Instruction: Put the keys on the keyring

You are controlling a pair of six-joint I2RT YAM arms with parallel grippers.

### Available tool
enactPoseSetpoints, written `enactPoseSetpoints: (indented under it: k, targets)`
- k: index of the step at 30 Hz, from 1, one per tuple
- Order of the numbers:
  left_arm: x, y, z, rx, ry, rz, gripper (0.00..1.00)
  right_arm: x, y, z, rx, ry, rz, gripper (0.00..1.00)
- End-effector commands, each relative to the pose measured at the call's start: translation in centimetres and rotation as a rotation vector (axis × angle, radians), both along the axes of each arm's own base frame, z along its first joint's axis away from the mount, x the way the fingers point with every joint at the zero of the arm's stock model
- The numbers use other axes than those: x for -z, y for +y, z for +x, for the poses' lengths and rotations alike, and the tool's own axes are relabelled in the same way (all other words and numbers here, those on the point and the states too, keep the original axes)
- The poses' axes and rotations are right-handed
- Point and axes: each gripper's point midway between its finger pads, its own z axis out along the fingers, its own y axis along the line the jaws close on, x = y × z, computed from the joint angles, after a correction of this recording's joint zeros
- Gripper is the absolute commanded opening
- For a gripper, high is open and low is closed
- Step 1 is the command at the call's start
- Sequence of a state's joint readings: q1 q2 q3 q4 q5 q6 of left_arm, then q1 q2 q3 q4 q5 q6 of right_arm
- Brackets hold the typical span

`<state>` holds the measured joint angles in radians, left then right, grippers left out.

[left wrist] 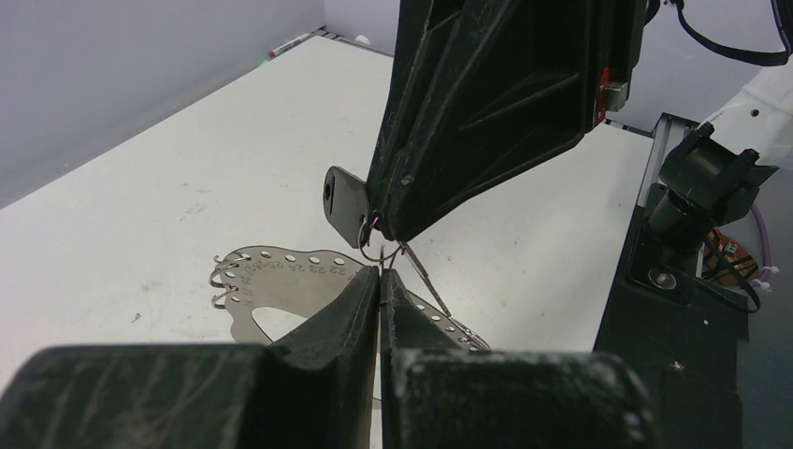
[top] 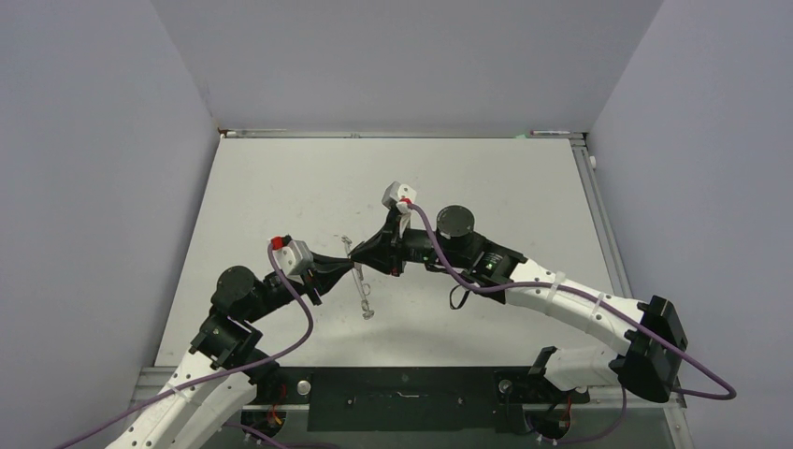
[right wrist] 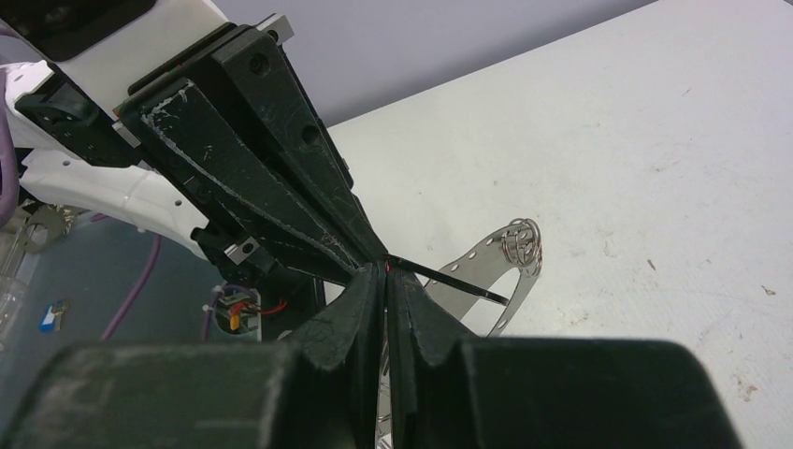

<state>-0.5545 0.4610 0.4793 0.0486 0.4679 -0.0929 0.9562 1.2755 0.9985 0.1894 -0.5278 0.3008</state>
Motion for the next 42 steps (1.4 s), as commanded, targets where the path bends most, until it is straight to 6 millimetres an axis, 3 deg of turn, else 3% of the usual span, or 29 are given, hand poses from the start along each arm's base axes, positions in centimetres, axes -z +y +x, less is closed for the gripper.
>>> enactPoseSetpoints:
  k: [1,17,32,42]
  targets:
    - [-2.3,0.2,0.1,-0.016,-0.072,-0.05,0.0,-1.7,0.8,-0.6,-0.03,-0.052,0.026,0.05]
    - [-2.4,0.4,0.1,-0.02,-0.076,-0.051,0.0,0.0,0.2,0.4,0.043,-0.053,-0.033,0.05]
    - [-2.5,0.5,0.1,-0.03,-0.082,-0.053,0.0,0.2,-0.8,0.7,0.083,-0.064,-0.054,0.05]
    - [-2.5,0.6,0.1,-0.031,-0.082,-0.053,0.0,-1.6,-0.3,0.0,0.044,-0.06,0.011,0.05]
